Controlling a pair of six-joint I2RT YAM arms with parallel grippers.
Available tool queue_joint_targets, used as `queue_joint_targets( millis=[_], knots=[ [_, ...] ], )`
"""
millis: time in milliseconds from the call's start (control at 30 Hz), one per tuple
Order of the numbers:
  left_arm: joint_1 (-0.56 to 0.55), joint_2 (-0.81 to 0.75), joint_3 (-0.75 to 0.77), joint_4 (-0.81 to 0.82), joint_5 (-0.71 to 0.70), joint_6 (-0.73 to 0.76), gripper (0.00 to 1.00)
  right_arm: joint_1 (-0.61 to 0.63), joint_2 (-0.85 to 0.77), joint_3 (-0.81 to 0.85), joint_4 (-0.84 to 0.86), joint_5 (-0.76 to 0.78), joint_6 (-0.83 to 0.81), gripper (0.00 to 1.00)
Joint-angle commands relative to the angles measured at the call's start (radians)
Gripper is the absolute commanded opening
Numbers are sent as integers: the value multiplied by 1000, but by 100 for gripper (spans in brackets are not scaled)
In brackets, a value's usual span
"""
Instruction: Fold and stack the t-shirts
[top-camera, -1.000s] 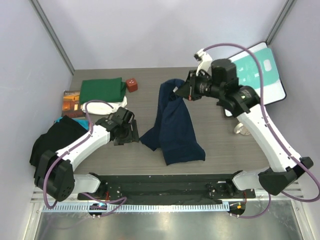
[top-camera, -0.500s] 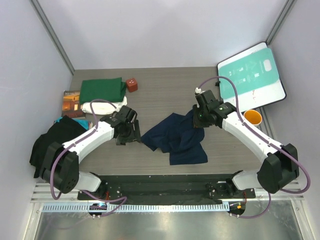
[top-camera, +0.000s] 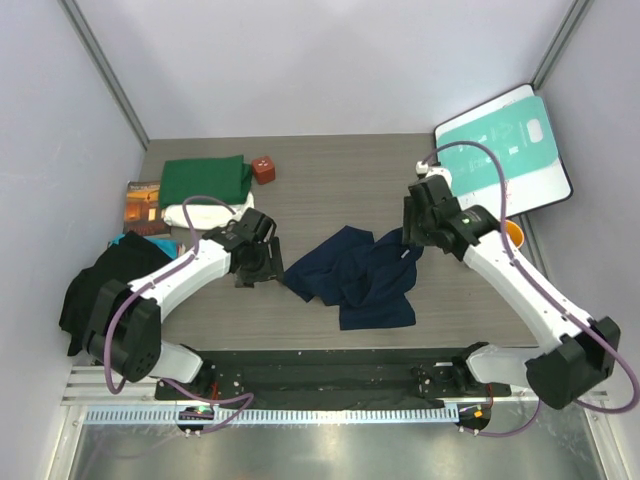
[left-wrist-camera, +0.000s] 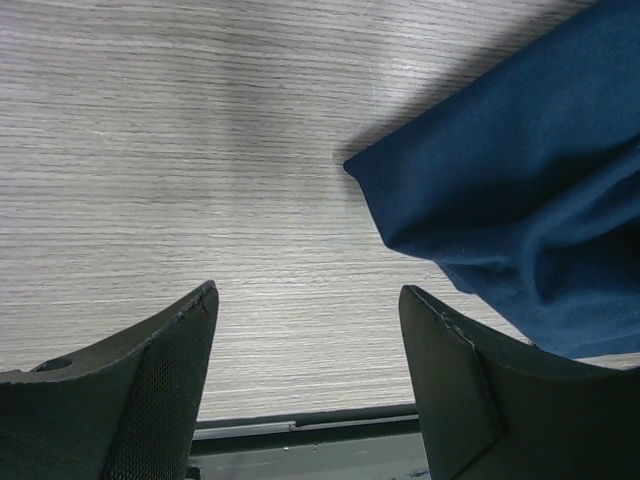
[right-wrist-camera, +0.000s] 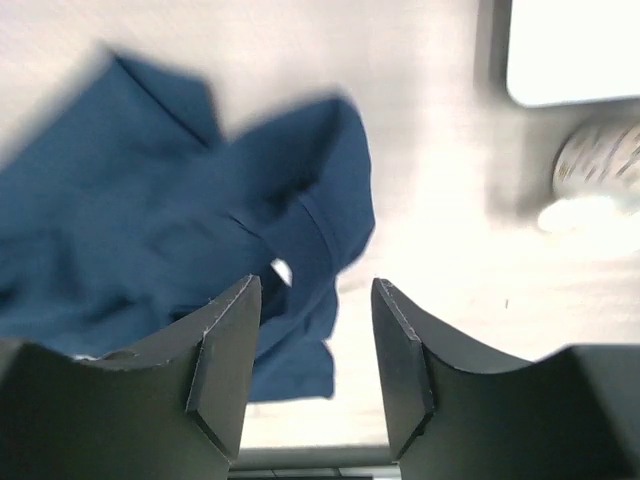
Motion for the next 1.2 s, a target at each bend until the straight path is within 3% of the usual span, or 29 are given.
queue_joint_targets(
  millis=[0, 267, 400, 700, 1167],
  knots=[
    [6, 12, 4, 39, 20, -2, 73, -3, -66, 93, 46, 13, -62, 55],
    [4, 15, 6, 41, 22, 1, 73, -1, 74, 125, 132, -186, -154, 59],
    [4, 10, -10, 39, 16, 3, 73, -1, 173, 157, 149, -214, -200, 63],
    [4, 18, -28, 47, 20, 5, 73, 23, 281, 254, 78, -315, -179, 66],
    [6, 41, -34, 73, 39, 11, 72, 147, 405, 231, -92, -262, -110, 66]
  ],
)
